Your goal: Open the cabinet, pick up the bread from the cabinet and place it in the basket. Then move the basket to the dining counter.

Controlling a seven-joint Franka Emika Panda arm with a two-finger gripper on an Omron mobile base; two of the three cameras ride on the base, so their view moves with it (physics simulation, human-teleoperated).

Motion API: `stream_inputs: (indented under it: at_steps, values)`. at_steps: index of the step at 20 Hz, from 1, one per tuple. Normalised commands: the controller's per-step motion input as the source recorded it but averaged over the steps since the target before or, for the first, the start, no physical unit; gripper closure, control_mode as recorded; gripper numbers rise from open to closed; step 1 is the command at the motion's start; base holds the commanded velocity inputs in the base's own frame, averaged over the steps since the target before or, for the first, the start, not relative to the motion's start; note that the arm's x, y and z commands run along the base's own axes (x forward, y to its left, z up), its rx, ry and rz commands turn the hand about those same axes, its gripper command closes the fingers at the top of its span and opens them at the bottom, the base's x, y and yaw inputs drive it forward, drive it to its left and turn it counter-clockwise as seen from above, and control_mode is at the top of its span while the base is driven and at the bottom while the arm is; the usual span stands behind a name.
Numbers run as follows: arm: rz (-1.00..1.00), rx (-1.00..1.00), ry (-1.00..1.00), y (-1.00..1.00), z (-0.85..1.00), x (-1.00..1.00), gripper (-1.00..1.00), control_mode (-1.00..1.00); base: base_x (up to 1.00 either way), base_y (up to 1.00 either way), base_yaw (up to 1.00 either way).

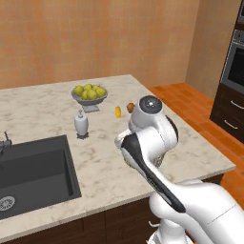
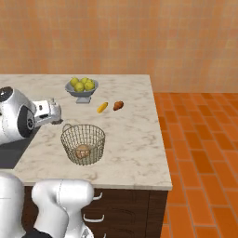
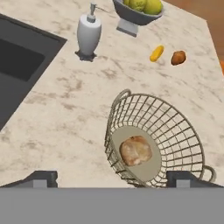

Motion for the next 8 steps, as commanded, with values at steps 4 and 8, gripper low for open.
stream_inputs:
  at_steps: [4,8]
  values:
    - [0.06,0.0,-0.23,0.06,0.86,-0.54,-1.0,-1.0,0.0,0.0,0.0]
    - [0.23,-0.16,0.09,0.54,0.57,0.03,-1.0,-1.0,0.0,0.0,0.0]
